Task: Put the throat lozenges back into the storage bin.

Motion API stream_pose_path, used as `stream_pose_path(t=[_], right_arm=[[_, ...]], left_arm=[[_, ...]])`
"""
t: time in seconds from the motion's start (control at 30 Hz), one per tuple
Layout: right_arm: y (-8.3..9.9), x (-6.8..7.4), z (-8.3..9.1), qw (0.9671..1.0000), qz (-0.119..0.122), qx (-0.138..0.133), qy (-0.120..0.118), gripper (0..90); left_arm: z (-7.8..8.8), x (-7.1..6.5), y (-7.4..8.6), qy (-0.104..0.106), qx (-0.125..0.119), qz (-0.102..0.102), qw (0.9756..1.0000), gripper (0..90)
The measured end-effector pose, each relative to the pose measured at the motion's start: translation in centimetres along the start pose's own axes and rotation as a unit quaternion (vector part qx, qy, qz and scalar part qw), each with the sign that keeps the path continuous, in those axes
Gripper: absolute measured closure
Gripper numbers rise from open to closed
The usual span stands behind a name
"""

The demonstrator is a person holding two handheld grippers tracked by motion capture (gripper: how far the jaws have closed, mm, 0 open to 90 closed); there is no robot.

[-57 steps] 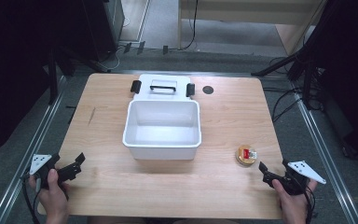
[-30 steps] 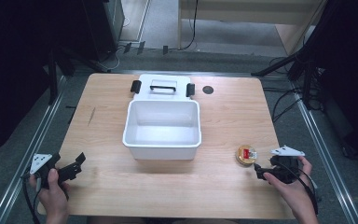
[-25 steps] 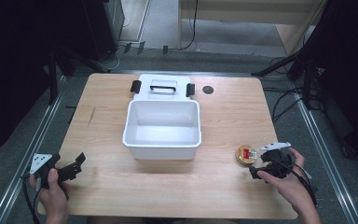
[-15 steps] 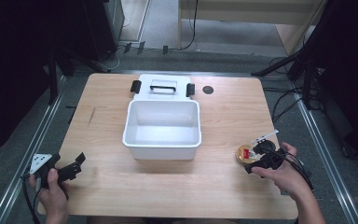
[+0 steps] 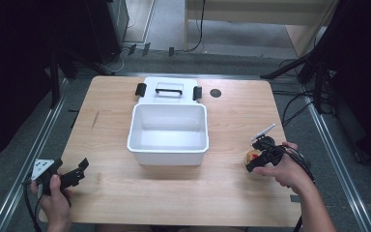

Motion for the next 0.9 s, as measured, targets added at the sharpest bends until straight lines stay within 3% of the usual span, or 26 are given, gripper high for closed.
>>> stream_pose_path(t=[0.17,0.47,0.6,0.9], right_arm=[[-0.9,0.1,-0.3,0.9999,-0.005,0.011,-0.002,13.6],[-1.6,0.1,-1.3,0.9994,-0.016,0.032,-0.004,15.0],[-1.7,0.1,-1.4,0.9996,-0.013,0.026,-0.001,20.2],[-2.0,0.6,-0.6,0.9999,0.004,0.011,-0.011,20.8]], left_arm=[[0.0,0.0,0.0,0.001,0.0,0.002,1.0,0.0],[0.0,0.0,0.0,0.002,0.0,0.001,1.0,0.0],[0.0,0.1,0.0,0.002,0.001,0.001,1.0,0.0],[0.0,0.0,0.0,0.001,0.001,0.001,1.0,0.0]])
Point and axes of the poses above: each handheld gripper's, and its own axes: z roughly backward along the jaws, y roughly out of its underside, x roughly to its left, the point moved 1 cm from there along -z, roughly forward along the jaws, and after that the axes turned 2 degrees about y, right-handed, at the moved point
